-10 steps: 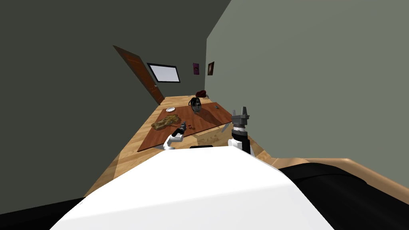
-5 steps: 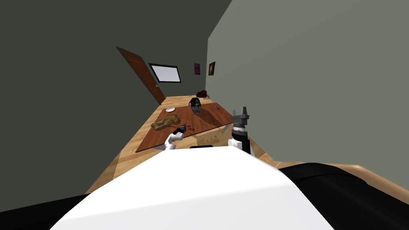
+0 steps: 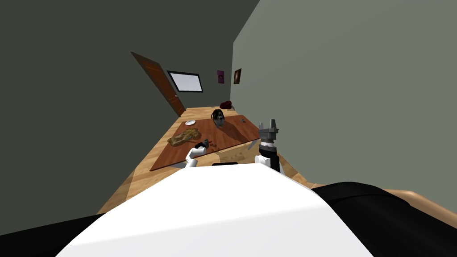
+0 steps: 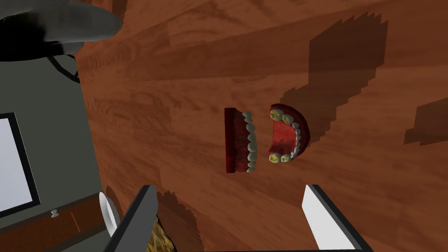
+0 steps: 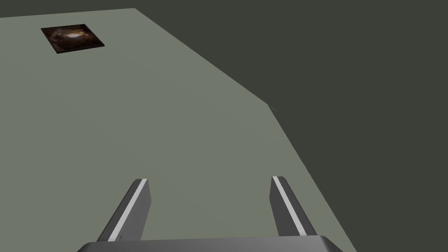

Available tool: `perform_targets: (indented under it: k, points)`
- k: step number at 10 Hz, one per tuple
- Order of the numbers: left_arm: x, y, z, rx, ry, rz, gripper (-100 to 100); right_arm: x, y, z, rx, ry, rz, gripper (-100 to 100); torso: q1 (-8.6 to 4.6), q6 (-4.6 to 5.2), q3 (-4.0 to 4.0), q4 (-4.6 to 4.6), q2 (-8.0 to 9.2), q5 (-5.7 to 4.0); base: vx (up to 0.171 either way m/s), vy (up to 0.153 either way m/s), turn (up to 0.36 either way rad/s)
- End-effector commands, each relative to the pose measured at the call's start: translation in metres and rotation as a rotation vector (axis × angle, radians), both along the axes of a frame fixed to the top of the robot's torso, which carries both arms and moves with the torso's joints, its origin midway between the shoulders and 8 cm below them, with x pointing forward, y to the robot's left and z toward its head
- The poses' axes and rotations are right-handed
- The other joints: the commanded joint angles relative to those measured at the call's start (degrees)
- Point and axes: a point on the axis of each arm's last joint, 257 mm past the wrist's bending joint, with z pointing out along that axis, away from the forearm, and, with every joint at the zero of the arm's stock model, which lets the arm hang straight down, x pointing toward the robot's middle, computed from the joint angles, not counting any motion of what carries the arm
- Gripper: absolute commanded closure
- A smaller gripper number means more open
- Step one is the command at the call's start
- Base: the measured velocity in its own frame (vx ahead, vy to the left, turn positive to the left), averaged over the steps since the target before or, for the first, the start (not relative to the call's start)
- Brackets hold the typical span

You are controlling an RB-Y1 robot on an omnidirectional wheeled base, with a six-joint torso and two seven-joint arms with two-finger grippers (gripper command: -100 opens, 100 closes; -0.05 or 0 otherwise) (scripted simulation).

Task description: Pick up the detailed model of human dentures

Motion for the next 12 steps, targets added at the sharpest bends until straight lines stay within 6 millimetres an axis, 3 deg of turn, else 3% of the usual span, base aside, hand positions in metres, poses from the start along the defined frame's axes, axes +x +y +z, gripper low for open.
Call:
perform_targets:
  k: [1,2,3,8,9,12]
  points:
    - [0.000,0.000,0.000,0.000,0.000,0.000,-100,0.000,0.000,0.000,0.000,0.000,0.000,0,0.00,0.00,0.00,0.00,0.00,0.00,0.015,-0.012,0.005]
    - [-0.001,0.000,-0.001,-0.002,0.005,0.001,0,0.000,0.000,0.000,0.000,0.000,0.000,0,0.04,0.00,0.03,0.01,0.05,0.00,0.000,0.000,0.000]
    - [0.002,0.000,-0.005,-0.002,0.004,0.003,-100,0.000,0.000,0.000,0.000,0.000,0.000,0,0.08,0.00,0.06,0.02,0.10,0.01,0.015,0.001,-0.013]
    - [0.007,0.001,-0.014,-0.002,0.005,0.007,-100,0.000,0.000,0.000,0.000,0.000,0.000,0,0.12,0.00,0.02,0.01,0.03,0.02,0.020,0.005,-0.012]
    - [0.008,0.001,-0.015,-0.002,0.004,0.007,100,0.000,0.000,0.000,0.000,0.000,0.000,0,0.11,-0.01,0.04,0.01,0.07,0.02,0.000,0.000,0.000]
    - [0.008,0.001,-0.014,-0.003,0.003,0.007,100,0.000,0.000,0.000,0.000,0.000,0.000,0,0.09,0.01,0.07,0.01,0.14,0.02,0.000,0.000,0.000]
